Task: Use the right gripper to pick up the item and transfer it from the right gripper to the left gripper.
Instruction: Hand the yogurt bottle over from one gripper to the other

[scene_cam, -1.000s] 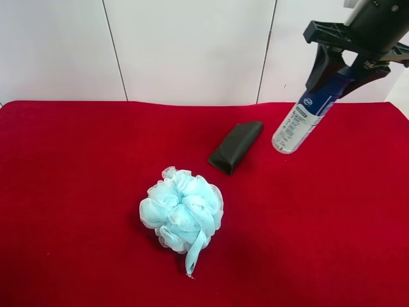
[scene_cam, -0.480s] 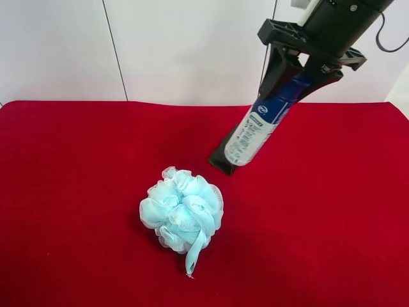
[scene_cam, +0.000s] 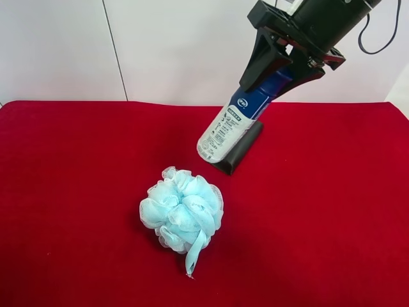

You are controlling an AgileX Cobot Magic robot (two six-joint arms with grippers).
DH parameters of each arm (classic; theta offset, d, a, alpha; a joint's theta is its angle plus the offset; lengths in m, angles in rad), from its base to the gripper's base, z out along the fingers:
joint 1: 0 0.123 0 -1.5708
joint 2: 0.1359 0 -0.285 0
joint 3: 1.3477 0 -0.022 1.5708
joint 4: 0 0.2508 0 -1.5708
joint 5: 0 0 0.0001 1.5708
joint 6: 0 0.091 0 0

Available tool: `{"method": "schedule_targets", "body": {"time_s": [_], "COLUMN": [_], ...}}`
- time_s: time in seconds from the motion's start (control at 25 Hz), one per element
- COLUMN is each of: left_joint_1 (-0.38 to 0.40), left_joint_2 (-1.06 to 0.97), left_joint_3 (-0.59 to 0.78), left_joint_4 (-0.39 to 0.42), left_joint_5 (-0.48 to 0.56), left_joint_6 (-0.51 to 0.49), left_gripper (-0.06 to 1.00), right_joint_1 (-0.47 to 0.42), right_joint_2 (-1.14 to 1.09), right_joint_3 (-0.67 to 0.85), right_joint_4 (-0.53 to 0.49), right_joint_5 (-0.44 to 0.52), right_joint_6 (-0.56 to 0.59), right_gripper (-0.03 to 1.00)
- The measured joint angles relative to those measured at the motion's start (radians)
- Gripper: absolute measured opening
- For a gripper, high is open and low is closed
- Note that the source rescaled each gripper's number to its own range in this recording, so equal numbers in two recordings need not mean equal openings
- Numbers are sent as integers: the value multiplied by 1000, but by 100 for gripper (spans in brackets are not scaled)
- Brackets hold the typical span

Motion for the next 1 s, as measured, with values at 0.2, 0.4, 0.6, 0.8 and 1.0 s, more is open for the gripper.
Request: {"method": "schedule_targets", "body": {"time_s": [0.2, 0.4, 0.6, 0.8, 1.0], "left_joint_1": [-131, -266, -409, -523, -572], "left_joint_2": [94, 192, 305, 428, 544], "left_joint_3": [-52, -89, -110, -151, -234], "left_joint_4": [78, 134, 192, 231, 233], "left_joint_5": [20, 28, 28, -4, -76], "left_joint_6": [1, 1, 1, 1, 1], "left_gripper": [100, 100, 100, 100, 100], "right_joint_1": [0, 0, 0, 0, 2], "right_joint_2": [0, 0, 0, 0, 0], "right_joint_3": [0, 0, 0, 0, 0], "right_joint_4": [66, 138, 197, 266, 297], "right_joint_5": [-14, -15, -17, -18, -19], "right_joint_6": [-34, -67, -100, -158, -175], "right_gripper": [0, 0, 0, 0, 0]}}
